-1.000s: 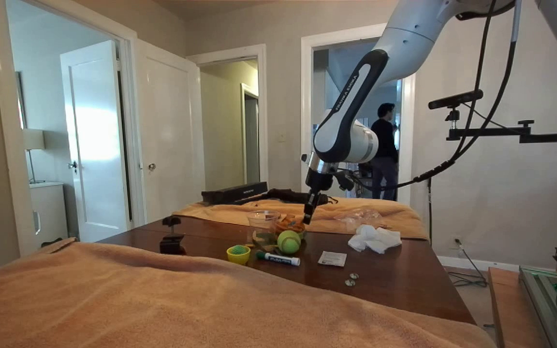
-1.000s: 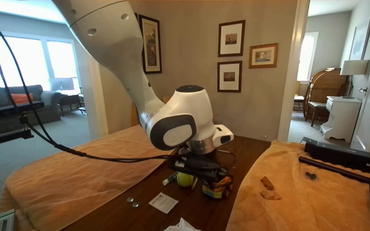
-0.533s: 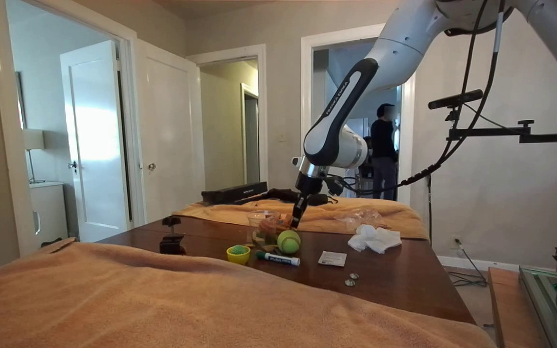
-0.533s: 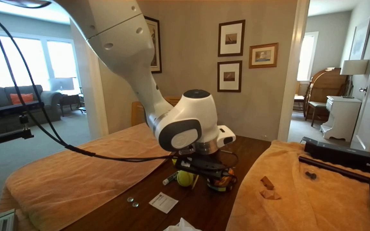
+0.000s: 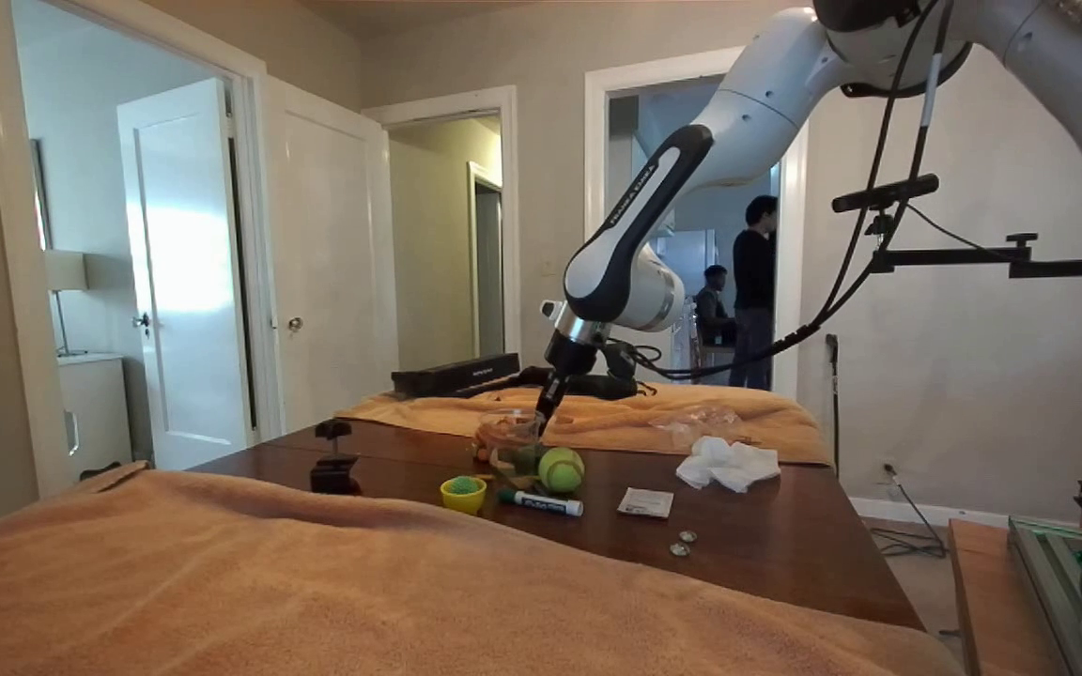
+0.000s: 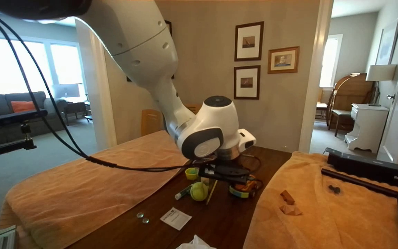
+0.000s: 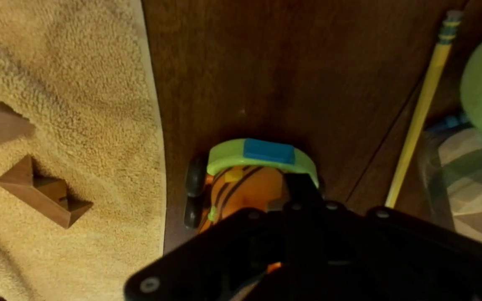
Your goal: Move the car forwards then put the pencil in the clear cup.
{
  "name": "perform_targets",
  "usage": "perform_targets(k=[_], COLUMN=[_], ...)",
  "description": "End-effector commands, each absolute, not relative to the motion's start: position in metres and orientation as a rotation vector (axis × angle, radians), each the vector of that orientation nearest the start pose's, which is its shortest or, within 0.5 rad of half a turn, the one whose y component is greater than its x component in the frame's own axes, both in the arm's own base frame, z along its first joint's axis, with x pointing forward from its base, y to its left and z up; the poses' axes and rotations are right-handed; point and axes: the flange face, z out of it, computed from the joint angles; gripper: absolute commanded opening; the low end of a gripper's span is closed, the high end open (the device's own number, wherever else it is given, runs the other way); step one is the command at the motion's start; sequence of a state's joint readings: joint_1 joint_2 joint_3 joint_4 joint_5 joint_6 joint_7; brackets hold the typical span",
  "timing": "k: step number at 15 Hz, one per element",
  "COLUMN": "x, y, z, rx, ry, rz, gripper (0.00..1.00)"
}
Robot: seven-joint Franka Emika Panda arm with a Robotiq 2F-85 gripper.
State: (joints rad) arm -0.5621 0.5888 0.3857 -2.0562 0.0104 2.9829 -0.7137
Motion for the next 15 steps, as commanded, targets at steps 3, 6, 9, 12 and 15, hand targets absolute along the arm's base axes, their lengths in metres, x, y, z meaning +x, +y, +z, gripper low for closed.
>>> perform_targets(k=[3, 6, 9, 12, 15], x=[0.634, 0.642, 0.651, 0.656, 0.641], y=[-0.125, -0.125, -0.12, -0.117, -0.118], z=[0.204, 0.203, 0.203, 0.202, 0.213], rx=[-2.97, -2.961, -2.94, -2.939, -3.004], ry=[-0.757, -0.815, -0.874, -0.904, -0.879], rz=[-0.726, -0.792, -0.882, -0.915, -0.939], gripper=[0.0, 0.0, 0.0, 0.0, 0.26])
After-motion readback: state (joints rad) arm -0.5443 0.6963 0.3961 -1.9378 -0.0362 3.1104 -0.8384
